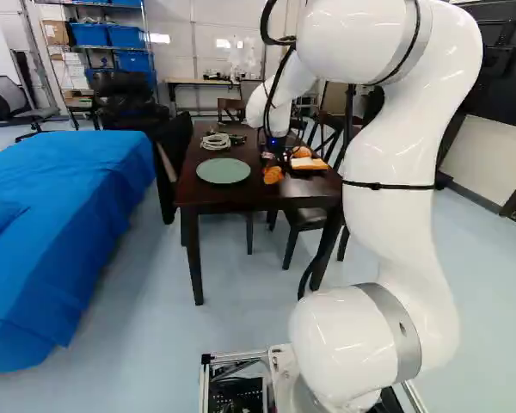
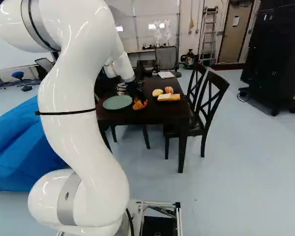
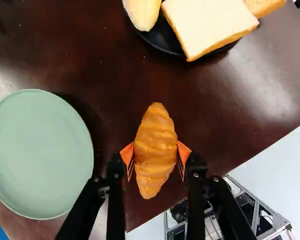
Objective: Move the croissant to the empty plate
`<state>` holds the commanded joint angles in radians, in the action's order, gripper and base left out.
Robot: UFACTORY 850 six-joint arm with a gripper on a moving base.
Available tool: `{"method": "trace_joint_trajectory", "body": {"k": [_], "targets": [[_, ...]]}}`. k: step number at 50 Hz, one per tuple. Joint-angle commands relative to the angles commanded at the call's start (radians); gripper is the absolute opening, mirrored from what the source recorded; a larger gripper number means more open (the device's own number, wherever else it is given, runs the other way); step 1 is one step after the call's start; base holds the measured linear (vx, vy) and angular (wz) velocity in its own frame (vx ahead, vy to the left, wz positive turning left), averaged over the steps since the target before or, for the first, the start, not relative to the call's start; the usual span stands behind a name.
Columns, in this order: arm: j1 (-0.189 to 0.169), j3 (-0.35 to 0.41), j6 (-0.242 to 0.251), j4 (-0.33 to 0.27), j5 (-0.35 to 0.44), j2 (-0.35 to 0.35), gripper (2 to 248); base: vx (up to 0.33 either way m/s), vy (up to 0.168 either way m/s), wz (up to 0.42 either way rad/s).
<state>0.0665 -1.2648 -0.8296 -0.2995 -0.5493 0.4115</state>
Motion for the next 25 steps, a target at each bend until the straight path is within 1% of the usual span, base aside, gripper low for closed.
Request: {"method": "trace_joint_trajectory", "body": {"k": [15,25], "targets": [[0.035,-0.022,0.000,-0.015,-0.025,-0.018,124,0.000,0.000,0.000],[0.059,-0.047,0.000,-0.040,-0.049,-0.022,124,0.000,0.000,0.000]]}}
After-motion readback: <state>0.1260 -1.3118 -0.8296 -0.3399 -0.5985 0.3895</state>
